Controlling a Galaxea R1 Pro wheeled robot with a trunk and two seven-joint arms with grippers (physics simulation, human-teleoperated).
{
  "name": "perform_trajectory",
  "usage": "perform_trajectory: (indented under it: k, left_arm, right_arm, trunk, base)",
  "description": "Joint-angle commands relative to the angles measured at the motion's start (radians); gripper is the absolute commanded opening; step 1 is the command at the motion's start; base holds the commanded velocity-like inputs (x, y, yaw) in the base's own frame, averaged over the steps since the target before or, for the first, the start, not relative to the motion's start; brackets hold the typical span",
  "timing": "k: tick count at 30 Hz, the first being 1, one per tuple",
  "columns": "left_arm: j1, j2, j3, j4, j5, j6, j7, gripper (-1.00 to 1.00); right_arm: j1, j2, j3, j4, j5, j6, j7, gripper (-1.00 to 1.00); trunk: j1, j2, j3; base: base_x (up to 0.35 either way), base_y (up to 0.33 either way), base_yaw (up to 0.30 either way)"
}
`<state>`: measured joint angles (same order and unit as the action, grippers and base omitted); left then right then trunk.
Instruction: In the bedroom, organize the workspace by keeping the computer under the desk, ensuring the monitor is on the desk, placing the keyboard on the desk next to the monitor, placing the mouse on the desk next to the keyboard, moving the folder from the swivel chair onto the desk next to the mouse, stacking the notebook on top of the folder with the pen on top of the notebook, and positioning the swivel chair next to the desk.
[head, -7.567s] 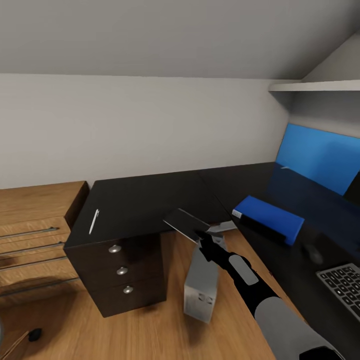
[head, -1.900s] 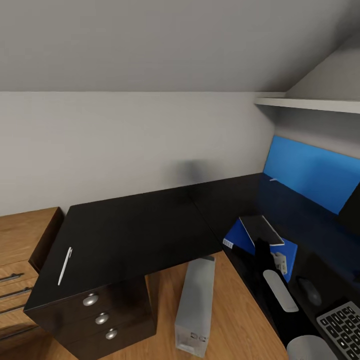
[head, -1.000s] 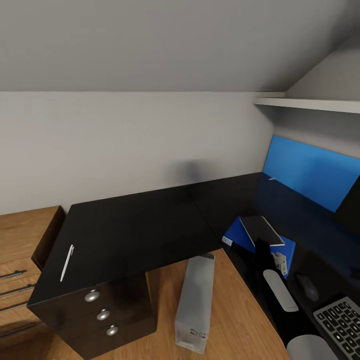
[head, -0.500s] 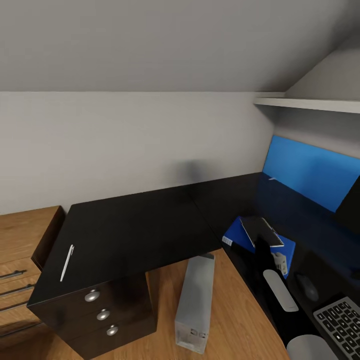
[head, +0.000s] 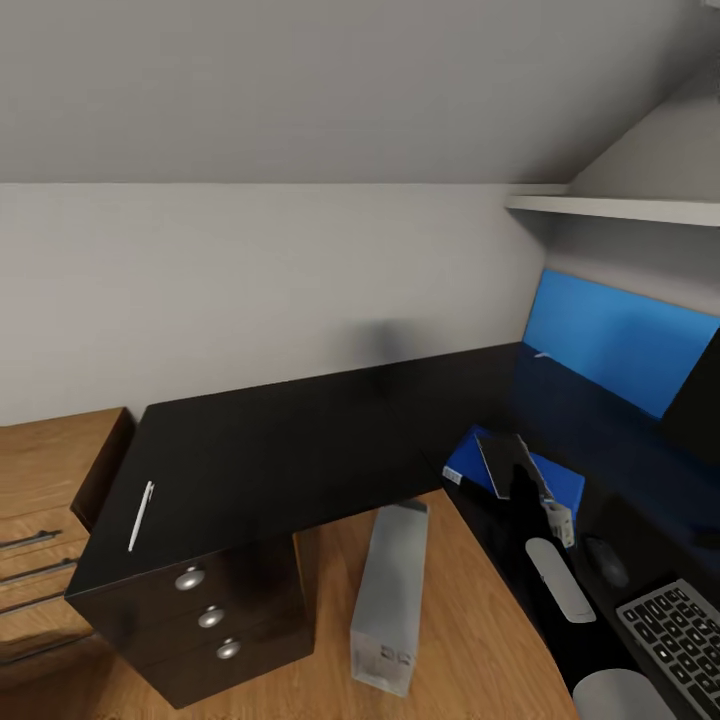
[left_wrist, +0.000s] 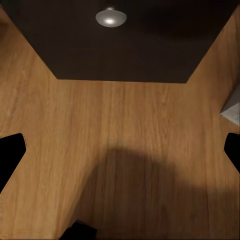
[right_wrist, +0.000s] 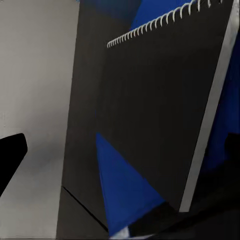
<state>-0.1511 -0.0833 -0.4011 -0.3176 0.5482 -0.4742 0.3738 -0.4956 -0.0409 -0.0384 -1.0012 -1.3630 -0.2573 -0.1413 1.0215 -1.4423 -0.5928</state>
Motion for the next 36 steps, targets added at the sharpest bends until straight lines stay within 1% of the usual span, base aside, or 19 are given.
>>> perform_trajectory:
  k: [1,9,13,14,18,20,22,23,24,26,27,28,30,31,32,33,34,35,36]
  left_arm:
    - [-0.001,0.0,-0.008,0.0,0.004,-0.003,0.008,1.0]
    - [-0.001,0.002,-0.003,0.0,0.008,-0.004,0.009,1.0]
    - [-0.001,0.002,-0.002,0.0,0.009,-0.004,0.008,1.0]
    - [-0.001,0.002,-0.001,0.0,0.009,-0.003,0.008,1.0]
    - [-0.001,0.002,-0.001,0.0,0.009,-0.002,0.008,1.0]
    - [-0.001,0.002,-0.001,0.0,0.009,-0.001,0.008,1.0]
    - [-0.001,0.002,-0.001,0.0,0.009,0.0,0.008,1.0]
    - [-0.001,0.002,-0.001,0.0,0.009,0.0,0.008,1.0]
    - [-0.001,0.002,-0.001,0.0,0.009,0.0,0.008,1.0]
    - [-0.001,0.002,-0.001,0.0,0.009,0.001,0.008,1.0]
    - [-0.001,0.002,-0.001,0.0,0.009,0.001,0.008,1.0]
    - [-0.001,0.002,-0.001,0.0,0.009,0.001,0.008,1.0]
    - [-0.001,0.002,-0.001,0.001,0.009,0.002,0.008,1.0]
    - [-0.001,0.002,-0.001,0.001,0.009,0.002,0.008,1.0]
    - [-0.001,0.002,-0.001,0.001,0.009,0.002,0.008,1.0]
    - [-0.001,0.002,-0.001,0.002,0.009,0.003,0.008,1.0]
    - [-0.001,0.002,-0.001,0.002,0.009,0.004,0.008,1.0]
    - [-0.001,0.002,-0.001,0.004,0.009,0.004,0.008,1.0]
    - [-0.001,0.002,-0.001,0.008,0.009,0.004,0.008,1.0]
  right_arm:
    - [0.0,-0.001,0.001,0.007,-0.018,-0.007,-0.007,1.0]
    - [0.0,-0.001,0.003,0.004,-0.018,-0.009,-0.003,1.0]
    - [0.0,0.002,0.002,-0.029,-0.02,-0.012,0.006,1.0]
    - [0.002,0.01,0.003,-0.074,-0.021,-0.014,0.008,1.0]
    - [0.003,0.034,0.014,-0.105,-0.02,-0.016,0.007,1.0]
    - [0.003,0.038,0.042,-0.107,-0.019,-0.017,0.005,1.0]
    - [0.003,0.04,0.1,-0.106,-0.015,-0.018,0.002,1.0]
    - [0.003,0.041,0.147,-0.103,-0.002,-0.018,0.0,1.0]
    - [0.003,0.043,0.183,-0.098,0.015,-0.019,-0.002,1.0]
    - [0.003,0.057,0.257,-0.081,0.066,-0.032,-0.016,1.0]
    - [0.003,0.072,0.291,-0.065,0.102,-0.045,-0.027,1.0]
    - [0.003,0.081,0.306,-0.054,0.123,-0.053,-0.033,1.0]
    - [0.002,0.125,0.355,0.01,0.234,-0.088,-0.054,1.0]
    - [0.002,0.138,0.362,0.03,0.268,-0.098,-0.058,1.0]
    - [0.002,0.166,0.373,0.078,0.346,-0.117,-0.063,1.0]
    - [0.001,0.198,0.381,0.151,0.456,-0.147,-0.066,1.0]
    - [0.001,0.215,0.386,0.232,0.577,-0.184,-0.069,1.0]
    - [0.0,0.215,0.388,0.268,0.633,-0.203,-0.07,1.0]
    - [0.0,0.215,0.391,0.326,0.738,-0.245,-0.073,1.0]
  trunk:
    - [-0.001,0.0,-0.001]
    - [-0.001,0.0,-0.001]
    - [-0.016,0.028,0.011]
    - [-0.02,0.035,0.015]
    - [-0.035,0.063,0.027]
    - [-0.043,0.077,0.033]
    - [-0.05,0.091,0.04]
    - [-0.054,0.098,0.043]
    - [-0.058,0.105,0.046]
    - [-0.066,0.119,0.052]
    - [-0.07,0.126,0.055]
    - [-0.073,0.133,0.058]
    - [-0.081,0.147,0.065]
    - [-0.085,0.154,0.068]
    - [-0.089,0.161,0.071]
    - [-0.093,0.168,0.074]
    - [-0.096,0.175,0.077]
    - [-0.1,0.182,0.08]
    - [-0.104,0.189,0.084]
  base:
    - [-0.238,0.0,0.0]
    - [-0.049,0.0,0.0]
    - [-0.001,0.0,0.0]
    - [0.0,0.0,0.0]
    - [0.0,0.0,0.05]
    - [0.0,0.0,0.203]
    - [0.0,0.0,0.243]
    - [0.0,0.0,0.257]
    - [0.0,0.0,0.26]
    - [0.0,0.0,0.263]
    - [0.0,0.0,0.264]
    - [0.0,0.0,0.265]
    - [0.0,0.0,0.265]
    - [0.0,0.0,0.266]
    - [0.0,0.0,0.268]
    - [0.0,0.0,0.27]
    - [0.0,0.0,0.274]
    - [0.0,0.0,0.275]
    - [0.0,0.0,0.278]
